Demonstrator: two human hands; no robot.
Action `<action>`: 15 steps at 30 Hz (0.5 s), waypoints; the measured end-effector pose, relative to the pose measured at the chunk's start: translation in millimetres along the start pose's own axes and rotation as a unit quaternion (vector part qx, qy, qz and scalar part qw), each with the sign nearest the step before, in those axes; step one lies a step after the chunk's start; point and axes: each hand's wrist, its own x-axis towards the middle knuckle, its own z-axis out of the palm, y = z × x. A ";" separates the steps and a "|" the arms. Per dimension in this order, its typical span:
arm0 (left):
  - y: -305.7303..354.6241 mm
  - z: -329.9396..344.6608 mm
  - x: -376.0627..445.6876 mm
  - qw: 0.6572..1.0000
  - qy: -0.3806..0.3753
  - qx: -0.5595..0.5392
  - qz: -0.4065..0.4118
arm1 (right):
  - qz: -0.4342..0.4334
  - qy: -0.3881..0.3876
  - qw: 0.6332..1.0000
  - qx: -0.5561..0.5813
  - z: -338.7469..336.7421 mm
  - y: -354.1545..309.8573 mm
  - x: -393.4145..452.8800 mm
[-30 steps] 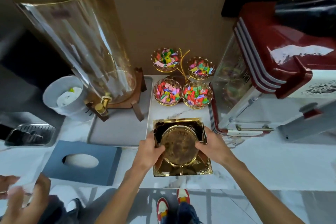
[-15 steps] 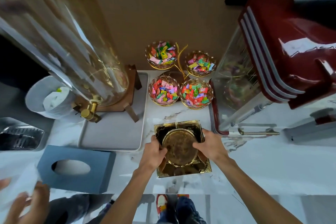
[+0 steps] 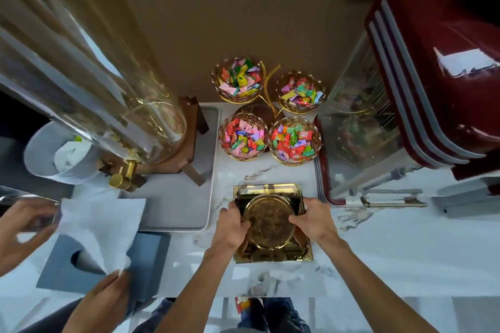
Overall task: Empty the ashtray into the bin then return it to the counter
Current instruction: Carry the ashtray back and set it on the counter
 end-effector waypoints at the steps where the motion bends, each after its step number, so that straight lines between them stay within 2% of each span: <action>1: 1.5 0.0 0.6 1.000 -0.002 0.005 -0.003 | 0.008 0.003 1.000 -0.001 1.3 0.4 1.4; 15: 15.3 -6.3 1.2 0.998 0.031 0.058 -0.008 | 0.033 0.008 0.999 -0.043 -0.7 -5.1 8.3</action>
